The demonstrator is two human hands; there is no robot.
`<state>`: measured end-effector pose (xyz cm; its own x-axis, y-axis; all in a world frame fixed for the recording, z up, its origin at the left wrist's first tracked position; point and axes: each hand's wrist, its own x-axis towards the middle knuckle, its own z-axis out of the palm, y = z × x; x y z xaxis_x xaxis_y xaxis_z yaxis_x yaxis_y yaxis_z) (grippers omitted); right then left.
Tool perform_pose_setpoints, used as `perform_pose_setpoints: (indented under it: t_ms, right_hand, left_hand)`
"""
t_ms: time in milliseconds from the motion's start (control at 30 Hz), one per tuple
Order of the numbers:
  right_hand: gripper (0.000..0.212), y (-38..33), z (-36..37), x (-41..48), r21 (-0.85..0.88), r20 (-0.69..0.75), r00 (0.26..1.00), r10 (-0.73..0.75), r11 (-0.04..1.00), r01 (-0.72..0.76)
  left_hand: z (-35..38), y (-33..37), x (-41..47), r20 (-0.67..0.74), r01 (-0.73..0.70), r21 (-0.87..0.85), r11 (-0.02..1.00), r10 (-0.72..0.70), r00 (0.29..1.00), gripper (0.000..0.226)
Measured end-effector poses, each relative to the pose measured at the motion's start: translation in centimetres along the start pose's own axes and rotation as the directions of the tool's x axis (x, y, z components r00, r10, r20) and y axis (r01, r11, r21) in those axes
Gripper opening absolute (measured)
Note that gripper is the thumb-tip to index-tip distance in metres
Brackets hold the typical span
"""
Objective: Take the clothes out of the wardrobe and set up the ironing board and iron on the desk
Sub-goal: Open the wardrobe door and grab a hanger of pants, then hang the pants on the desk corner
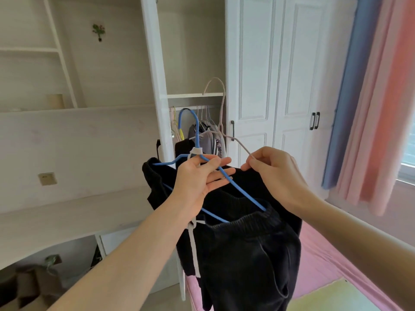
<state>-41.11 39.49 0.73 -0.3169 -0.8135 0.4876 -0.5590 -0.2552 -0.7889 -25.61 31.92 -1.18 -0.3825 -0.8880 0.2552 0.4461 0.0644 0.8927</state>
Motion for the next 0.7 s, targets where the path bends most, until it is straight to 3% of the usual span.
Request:
perform_pose_setpoints:
  t_ms: [300,600,700]
  right_hand:
    - [0.02,-2.8,-1.1,-3.5,0.096,0.15,0.978,-0.143,0.987,0.13]
    - [0.02,-6.4,4.6,-5.7,0.154,0.348,0.909,-0.229,0.97,0.186]
    - [0.019,-7.3,7.8,-6.8,0.178,0.41,0.879,-0.242,0.967,0.184]
  left_hand:
    - [-0.3,1.7,-6.7,-0.17,-0.111,-0.031,0.993,0.104,0.98,0.025]
    - [-4.7,5.9,-12.8,-0.35,-0.24,0.055,0.969,0.243,0.904,0.029]
    - [-7.0,6.8,-14.6,-0.394,-0.262,0.086,0.961,0.274,0.877,0.021]
